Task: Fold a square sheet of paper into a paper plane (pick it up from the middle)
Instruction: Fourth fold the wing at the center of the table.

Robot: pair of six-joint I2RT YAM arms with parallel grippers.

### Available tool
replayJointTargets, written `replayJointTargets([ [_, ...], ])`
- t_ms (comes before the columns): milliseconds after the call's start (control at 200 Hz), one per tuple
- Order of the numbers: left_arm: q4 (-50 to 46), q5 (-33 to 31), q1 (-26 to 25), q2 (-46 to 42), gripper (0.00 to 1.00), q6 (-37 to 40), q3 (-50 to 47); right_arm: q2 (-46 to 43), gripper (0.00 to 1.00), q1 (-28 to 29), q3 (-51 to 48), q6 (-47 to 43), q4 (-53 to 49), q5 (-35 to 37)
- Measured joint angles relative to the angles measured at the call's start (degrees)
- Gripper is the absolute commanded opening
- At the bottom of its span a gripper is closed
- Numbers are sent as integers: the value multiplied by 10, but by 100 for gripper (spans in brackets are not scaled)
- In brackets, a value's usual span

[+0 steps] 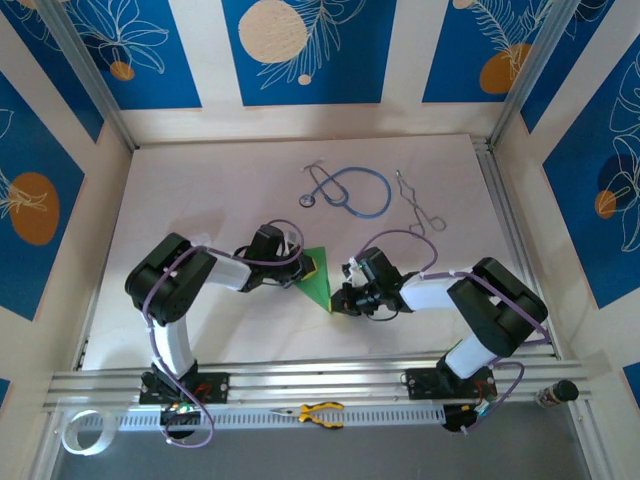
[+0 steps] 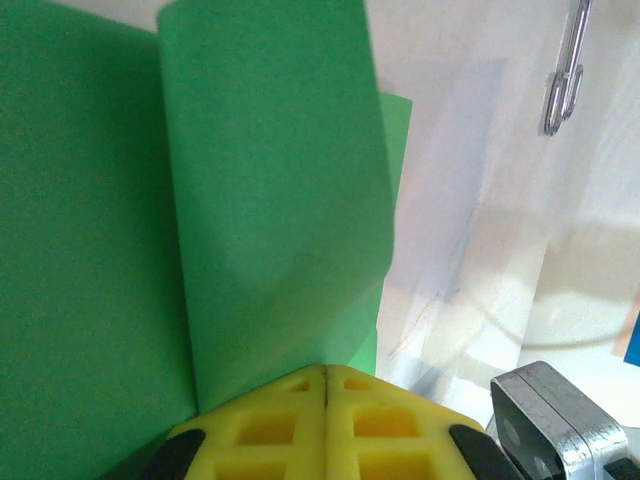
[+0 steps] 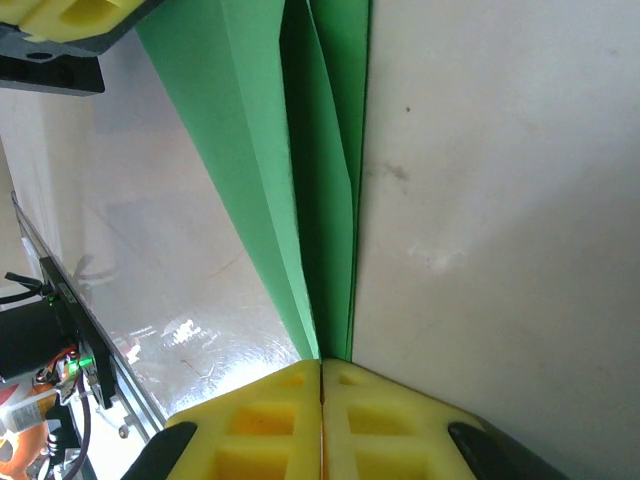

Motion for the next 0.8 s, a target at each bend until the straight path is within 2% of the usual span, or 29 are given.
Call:
replayJointTargets([
  [120, 0, 0, 0, 0, 0, 0, 0, -2, 11, 0, 0, -2, -2, -2],
  [375, 1, 0, 0, 0, 0, 0, 0, -5, 7, 2, -2, -11, -9, 1],
  [620, 0, 2, -1, 0, 0, -2, 0, -31, 20, 4, 0, -15, -55, 5],
  [800, 0, 2, -1, 0, 0, -2, 0, -101, 21, -19, -1, -7, -100, 8],
])
